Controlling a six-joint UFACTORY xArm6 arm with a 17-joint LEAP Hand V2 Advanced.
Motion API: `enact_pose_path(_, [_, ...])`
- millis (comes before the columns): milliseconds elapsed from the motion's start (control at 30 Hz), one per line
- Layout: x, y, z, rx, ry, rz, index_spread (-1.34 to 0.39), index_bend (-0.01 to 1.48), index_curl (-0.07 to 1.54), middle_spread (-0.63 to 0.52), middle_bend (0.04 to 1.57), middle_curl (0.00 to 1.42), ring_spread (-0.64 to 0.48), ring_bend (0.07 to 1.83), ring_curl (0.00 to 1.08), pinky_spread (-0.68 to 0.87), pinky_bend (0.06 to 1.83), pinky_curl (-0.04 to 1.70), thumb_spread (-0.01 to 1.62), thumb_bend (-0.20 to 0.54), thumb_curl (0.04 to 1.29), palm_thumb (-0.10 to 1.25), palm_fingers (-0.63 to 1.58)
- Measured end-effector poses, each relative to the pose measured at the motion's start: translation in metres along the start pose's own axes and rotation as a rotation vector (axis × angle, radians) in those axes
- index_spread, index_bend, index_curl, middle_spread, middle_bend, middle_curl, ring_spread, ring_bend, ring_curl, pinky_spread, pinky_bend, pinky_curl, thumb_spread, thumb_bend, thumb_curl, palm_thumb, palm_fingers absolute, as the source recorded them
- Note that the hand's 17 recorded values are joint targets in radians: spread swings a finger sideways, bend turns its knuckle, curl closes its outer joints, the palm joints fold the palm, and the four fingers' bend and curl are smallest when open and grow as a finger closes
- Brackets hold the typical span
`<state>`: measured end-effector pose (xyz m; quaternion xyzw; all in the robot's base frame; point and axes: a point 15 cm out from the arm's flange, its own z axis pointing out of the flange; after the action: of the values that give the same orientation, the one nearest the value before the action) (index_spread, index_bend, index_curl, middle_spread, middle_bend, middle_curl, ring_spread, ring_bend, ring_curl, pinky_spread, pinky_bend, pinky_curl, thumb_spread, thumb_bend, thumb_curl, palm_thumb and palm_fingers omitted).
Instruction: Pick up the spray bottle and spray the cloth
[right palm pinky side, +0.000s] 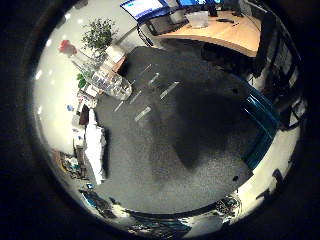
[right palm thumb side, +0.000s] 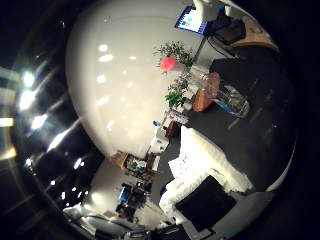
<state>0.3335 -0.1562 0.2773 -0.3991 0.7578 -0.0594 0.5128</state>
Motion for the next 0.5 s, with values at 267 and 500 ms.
enact_pose_path(267, [0.005,-0.015,0.003,-0.009,-0.001,0.014,-0.27,0.17,0.35,0.08,0.19,0.35,0.14,0.37,0.28,0.37,0.32,0.43,1.18,-0.019,0.29,0.68,0.17])
enact_pose_path(500, [0.010,-0.034,0.005,-0.009,-0.002,0.019,-0.27,0.16,0.33,0.08,0.20,0.33,0.14,0.35,0.27,0.36,0.31,0.38,1.18,-0.020,0.28,0.65,0.19])
